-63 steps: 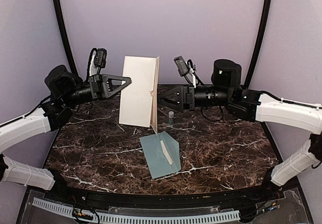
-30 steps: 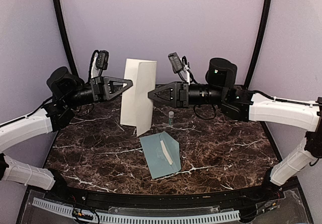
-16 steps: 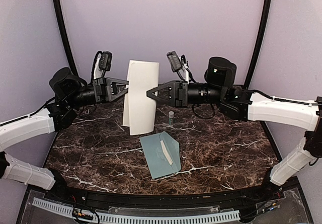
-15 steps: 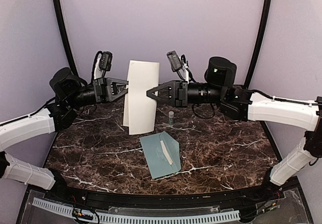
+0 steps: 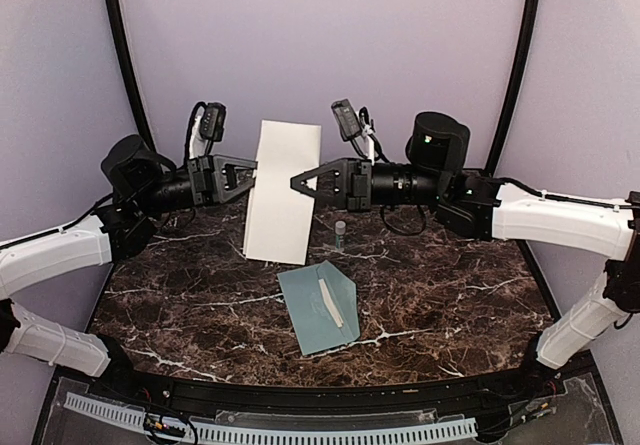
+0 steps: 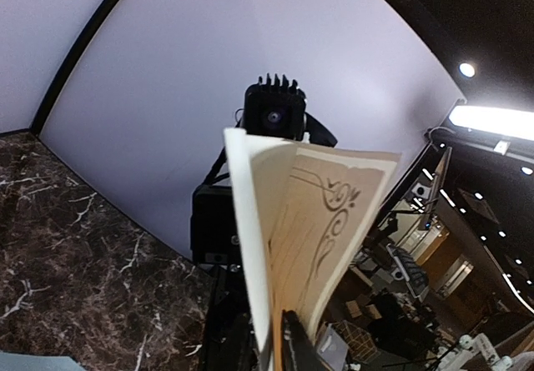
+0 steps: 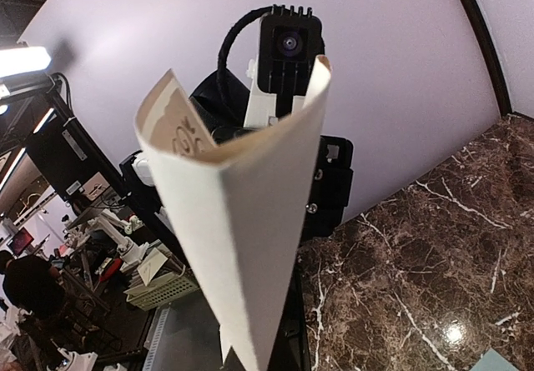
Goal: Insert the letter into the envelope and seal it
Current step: Fold the letter.
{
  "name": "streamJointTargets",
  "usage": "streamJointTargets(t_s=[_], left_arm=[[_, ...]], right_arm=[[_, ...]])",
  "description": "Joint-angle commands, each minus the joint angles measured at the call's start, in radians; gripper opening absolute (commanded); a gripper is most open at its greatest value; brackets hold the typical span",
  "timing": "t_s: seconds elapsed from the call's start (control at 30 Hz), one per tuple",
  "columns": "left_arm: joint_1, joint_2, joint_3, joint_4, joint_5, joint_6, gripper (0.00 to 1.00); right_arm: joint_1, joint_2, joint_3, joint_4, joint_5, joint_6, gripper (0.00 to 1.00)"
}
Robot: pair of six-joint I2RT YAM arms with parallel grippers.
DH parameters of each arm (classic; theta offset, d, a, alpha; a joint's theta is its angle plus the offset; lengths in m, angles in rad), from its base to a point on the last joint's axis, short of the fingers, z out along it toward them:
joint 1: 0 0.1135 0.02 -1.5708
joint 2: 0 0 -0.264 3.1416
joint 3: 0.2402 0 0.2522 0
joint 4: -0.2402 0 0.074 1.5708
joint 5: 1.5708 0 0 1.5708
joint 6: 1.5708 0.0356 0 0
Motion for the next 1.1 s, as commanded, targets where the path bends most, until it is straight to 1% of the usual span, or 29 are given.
streamJointTargets(t_s=[0.0, 0.03, 0.07, 0.1, 0.13, 0.17, 0.23, 0.3, 0.47, 0.53, 0.6, 0.63, 0.67, 0.7, 0.73, 0.77, 0.8, 0.87, 0.97, 1.0, 1.07], left_arm=[[-0.009, -0.028, -0.012, 0.019, -0.014, 0.005, 0.30], [-0.010, -0.033, -0.012, 0.012, -0.021, 0.010, 0.39], [-0.009, -0.044, -0.013, -0.002, -0.034, 0.015, 0.53], [-0.010, -0.049, -0.013, -0.007, -0.038, 0.019, 0.58], [-0.010, -0.058, -0.013, -0.019, -0.046, 0.023, 0.67], [-0.010, -0.063, -0.014, -0.023, -0.047, 0.024, 0.73], [-0.009, -0.065, -0.016, -0.029, -0.041, 0.023, 0.77], [-0.010, -0.060, -0.017, -0.028, -0.017, 0.011, 0.79], [-0.013, -0.053, -0.019, -0.060, 0.005, 0.020, 0.79], [-0.017, -0.049, -0.016, -0.081, 0.007, 0.032, 0.73], [-0.021, -0.043, -0.014, -0.098, 0.010, 0.041, 0.56], [-0.023, -0.042, -0.014, -0.105, 0.010, 0.045, 0.50], [-0.024, -0.041, -0.015, -0.107, 0.009, 0.046, 0.38], [-0.026, -0.041, -0.017, -0.108, 0.008, 0.047, 0.31], [-0.026, -0.042, -0.018, -0.107, 0.007, 0.048, 0.18], [-0.027, -0.042, -0.018, -0.107, 0.003, 0.048, 0.12], [-0.026, -0.043, -0.019, -0.107, 0.002, 0.050, 0.03], [-0.026, -0.046, -0.022, -0.106, -0.001, 0.052, 0.00], [-0.025, -0.051, -0.029, -0.097, -0.005, 0.050, 0.00], [-0.026, -0.054, -0.031, -0.089, -0.007, 0.047, 0.00], [-0.027, -0.055, -0.033, -0.081, -0.003, 0.043, 0.00]], right_arm=[[0.009, -0.015, 0.020, 0.006, 0.041, -0.016, 0.00], [0.009, -0.018, 0.019, 0.001, 0.044, -0.019, 0.00], [0.009, -0.022, 0.018, -0.003, 0.048, -0.022, 0.00], [0.008, -0.027, 0.017, -0.006, 0.051, -0.024, 0.00], [0.010, -0.029, 0.017, -0.010, 0.052, -0.027, 0.00], [0.009, -0.031, 0.017, -0.012, 0.054, -0.028, 0.00], [0.009, -0.035, 0.017, -0.016, 0.059, -0.032, 0.00], [0.008, -0.037, 0.019, -0.017, 0.063, -0.034, 0.00], [0.009, -0.035, 0.024, -0.017, 0.059, -0.033, 0.00], [0.010, -0.035, 0.024, -0.017, 0.061, -0.032, 0.00], [0.009, -0.039, 0.024, -0.018, 0.064, -0.032, 0.00], [0.009, -0.039, 0.024, -0.019, 0.065, -0.032, 0.00], [0.009, -0.040, 0.024, -0.022, 0.067, -0.032, 0.00], [0.009, -0.041, 0.026, -0.024, 0.070, -0.031, 0.00], [0.008, -0.042, 0.026, -0.026, 0.072, -0.031, 0.00], [0.008, -0.044, 0.026, -0.028, 0.075, -0.031, 0.01], [0.009, -0.047, 0.027, -0.029, 0.076, -0.032, 0.05], [0.007, -0.054, 0.024, -0.031, 0.082, -0.036, 0.20], [-0.002, -0.081, 0.020, -0.050, 0.102, -0.053, 0.39], [-0.007, -0.095, 0.014, -0.051, 0.107, -0.055, 0.42], [-0.022, -0.115, -0.001, -0.047, 0.109, -0.053, 0.46]])
